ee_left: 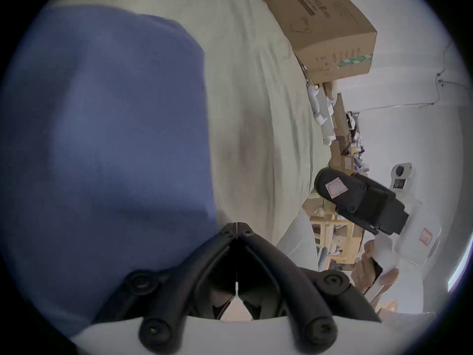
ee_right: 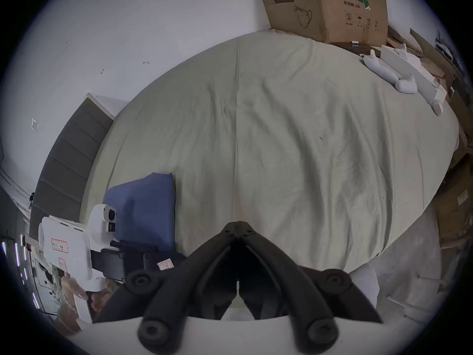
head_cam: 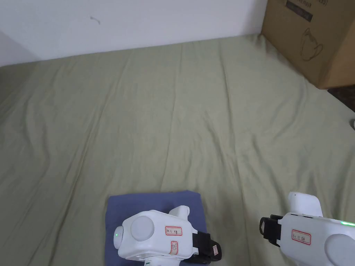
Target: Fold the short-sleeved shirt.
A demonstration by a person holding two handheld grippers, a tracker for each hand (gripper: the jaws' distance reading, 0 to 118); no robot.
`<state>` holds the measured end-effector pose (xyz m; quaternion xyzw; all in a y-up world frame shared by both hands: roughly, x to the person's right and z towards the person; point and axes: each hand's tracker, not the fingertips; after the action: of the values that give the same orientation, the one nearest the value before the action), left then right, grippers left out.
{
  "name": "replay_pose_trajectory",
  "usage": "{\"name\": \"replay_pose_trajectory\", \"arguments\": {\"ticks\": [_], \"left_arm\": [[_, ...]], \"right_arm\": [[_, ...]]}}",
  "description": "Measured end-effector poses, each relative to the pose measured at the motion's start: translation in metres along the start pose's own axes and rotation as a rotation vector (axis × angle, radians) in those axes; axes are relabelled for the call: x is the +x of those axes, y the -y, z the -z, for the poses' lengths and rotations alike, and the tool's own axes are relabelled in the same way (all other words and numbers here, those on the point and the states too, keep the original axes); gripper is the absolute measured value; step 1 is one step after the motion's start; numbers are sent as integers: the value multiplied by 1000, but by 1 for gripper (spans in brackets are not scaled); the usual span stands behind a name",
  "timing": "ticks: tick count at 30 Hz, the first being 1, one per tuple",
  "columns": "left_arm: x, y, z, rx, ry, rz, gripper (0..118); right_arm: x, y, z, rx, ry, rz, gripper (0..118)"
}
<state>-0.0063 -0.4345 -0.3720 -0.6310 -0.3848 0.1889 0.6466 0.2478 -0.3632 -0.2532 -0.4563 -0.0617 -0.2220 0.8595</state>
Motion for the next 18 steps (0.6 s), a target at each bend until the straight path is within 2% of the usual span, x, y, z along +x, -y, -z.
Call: {"name": "replay_pose_trajectory", "arguments": {"ticks": [3,7,13,18], "left_arm": [[2,0,-21,42,6,-7,0],[-4,0,-81,181,65,-15,0],[-45,11,-181,389,-3,-93,0],[-93,34,-219,470,-18,-222,0]], "right_arm": [[-4,-5,-7,19,5,-7,0],[-17,-9,-14,40,-13,-27,0],[-57,-14,-6,27,-52,-127,0],[-105,-22,19,-19,-127,-228,0]]}}
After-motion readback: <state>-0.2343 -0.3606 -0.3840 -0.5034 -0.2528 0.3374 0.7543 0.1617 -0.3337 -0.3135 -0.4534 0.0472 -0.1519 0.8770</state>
